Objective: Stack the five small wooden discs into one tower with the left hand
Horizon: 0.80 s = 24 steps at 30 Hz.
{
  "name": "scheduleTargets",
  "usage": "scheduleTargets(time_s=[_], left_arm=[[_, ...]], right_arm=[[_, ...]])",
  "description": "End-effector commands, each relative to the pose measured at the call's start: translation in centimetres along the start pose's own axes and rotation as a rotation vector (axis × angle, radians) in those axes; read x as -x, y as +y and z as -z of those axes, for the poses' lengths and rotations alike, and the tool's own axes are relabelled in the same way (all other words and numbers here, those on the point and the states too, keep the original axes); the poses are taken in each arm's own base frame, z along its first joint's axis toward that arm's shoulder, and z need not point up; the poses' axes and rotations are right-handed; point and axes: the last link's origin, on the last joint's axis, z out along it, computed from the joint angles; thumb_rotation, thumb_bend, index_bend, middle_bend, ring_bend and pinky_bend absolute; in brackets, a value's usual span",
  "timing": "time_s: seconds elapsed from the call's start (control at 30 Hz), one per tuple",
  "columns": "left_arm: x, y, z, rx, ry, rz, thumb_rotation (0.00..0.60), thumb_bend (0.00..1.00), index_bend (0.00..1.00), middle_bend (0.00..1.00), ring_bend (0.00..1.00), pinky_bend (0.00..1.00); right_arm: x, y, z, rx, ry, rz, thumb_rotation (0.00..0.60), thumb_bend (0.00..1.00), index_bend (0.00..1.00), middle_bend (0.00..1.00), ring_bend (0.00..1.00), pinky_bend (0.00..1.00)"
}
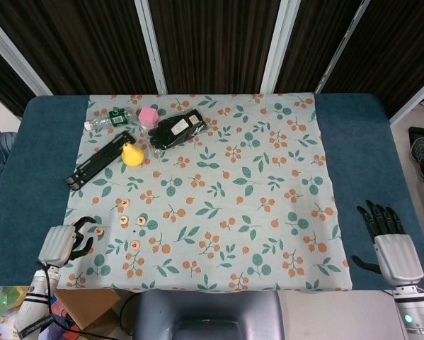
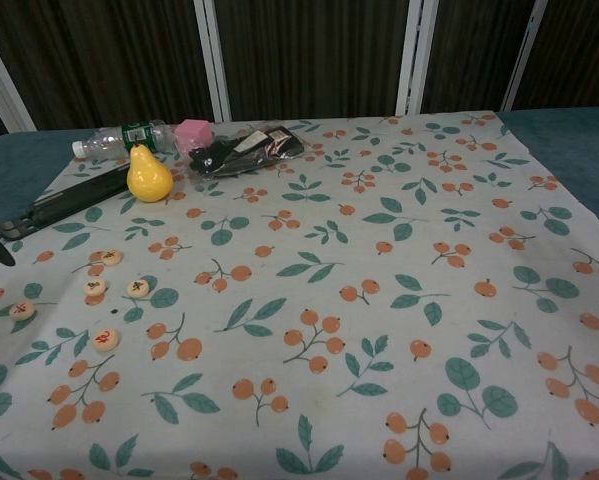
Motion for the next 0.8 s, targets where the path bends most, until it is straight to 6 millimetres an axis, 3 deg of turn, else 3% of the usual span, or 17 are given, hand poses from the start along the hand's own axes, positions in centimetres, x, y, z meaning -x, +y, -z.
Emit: scheduleTargets(time_s=[0.03, 0.8], left_arm=[[0.9, -0.1, -0.8, -0.021, -0.015, -0.002, 0.600, 0.44, 0.33, 1.00, 1.00, 1.00], [3.9, -1.1, -2.2, -0.063, -0.037, -0.051, 0.600, 0.41, 0.36, 1.00, 1.00, 1.00]], right_arm=[[0.0, 0.0, 0.0, -0.001, -0.001, 0.000, 0.600, 0.08, 0.00, 0.00, 0.00, 0.00], [-0.1, 0.0, 0.1, -0.003, 0.000, -0.005, 0.600, 0.08, 0.00, 0.00, 0.00, 0.00]])
